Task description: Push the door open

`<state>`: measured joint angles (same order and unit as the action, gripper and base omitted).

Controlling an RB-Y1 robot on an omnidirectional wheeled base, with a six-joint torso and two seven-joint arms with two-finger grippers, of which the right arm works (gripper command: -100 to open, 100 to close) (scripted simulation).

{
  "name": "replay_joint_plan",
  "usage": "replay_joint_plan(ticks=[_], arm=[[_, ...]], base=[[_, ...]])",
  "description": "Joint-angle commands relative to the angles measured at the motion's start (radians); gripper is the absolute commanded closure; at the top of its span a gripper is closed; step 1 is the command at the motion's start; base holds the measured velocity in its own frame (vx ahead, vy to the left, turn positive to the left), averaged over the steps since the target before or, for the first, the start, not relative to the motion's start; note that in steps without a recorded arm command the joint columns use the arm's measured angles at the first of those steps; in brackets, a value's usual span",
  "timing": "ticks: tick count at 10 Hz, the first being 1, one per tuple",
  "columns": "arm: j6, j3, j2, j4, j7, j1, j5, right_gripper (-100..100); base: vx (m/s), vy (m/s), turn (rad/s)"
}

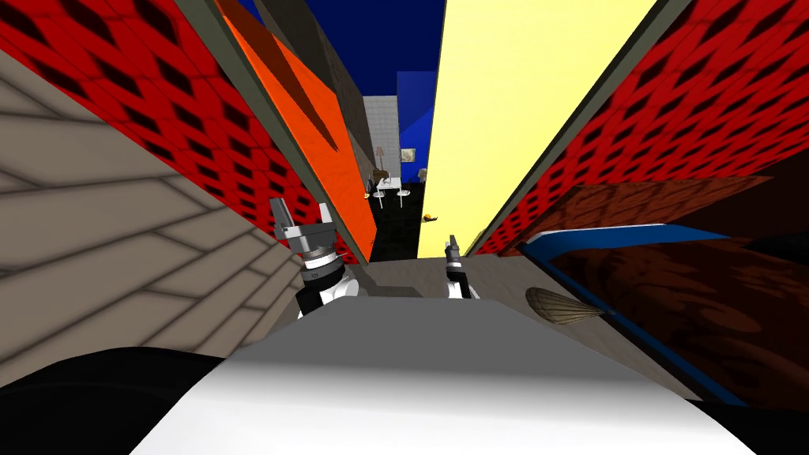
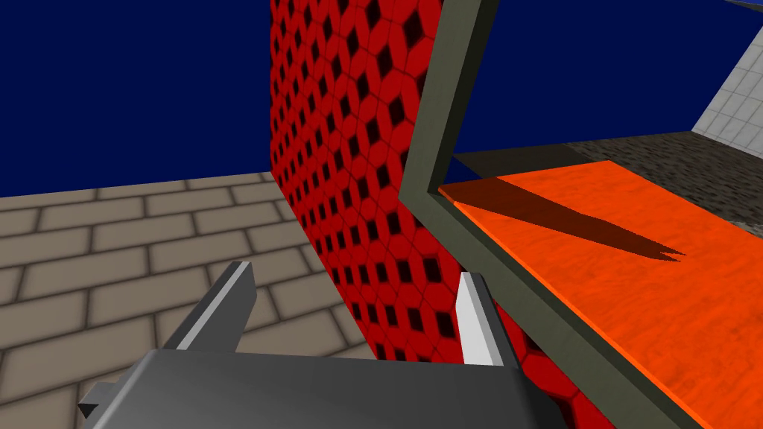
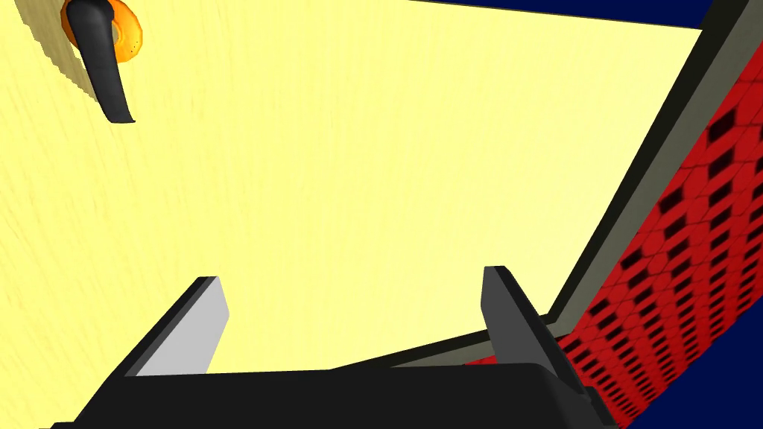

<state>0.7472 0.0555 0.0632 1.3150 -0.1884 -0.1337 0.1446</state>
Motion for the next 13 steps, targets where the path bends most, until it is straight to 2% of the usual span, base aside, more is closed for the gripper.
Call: replay_joint_plan(ticks=[1,3,4,7,8,10,11,13], arm=[[0.008,0.0,-0.002,-0.048,-0.003,0.022,0.011,-100],[0.016,0.002,-0.007,-0.115,-0.01,0.051,0.028,-100],[0.016,0.002,-0.007,-0.115,-0.01,0.051,0.028,-100],[0.027,0.005,-0.015,-0.208,-0.019,0.094,0.054,-100],[0.027,0.005,-0.015,-0.214,-0.019,0.094,0.054,-100],[0.035,0.007,-0.022,-0.274,-0.025,0.121,0.071,-100],[0.035,0.007,-0.022,-0.276,-0.025,0.121,0.071,-100],[0.042,0.009,-0.03,-0.337,-0.03,0.148,0.087,-100]], base=[[0.041,-0.045,0.057],[0.071,-0.057,0.096],[0.057,-0.062,0.027],[0.06,-0.063,0.078],[0.065,-0.057,0.03],[0.051,-0.054,0.073],[0.044,-0.052,0.03],[0.064,-0.049,0.064]])
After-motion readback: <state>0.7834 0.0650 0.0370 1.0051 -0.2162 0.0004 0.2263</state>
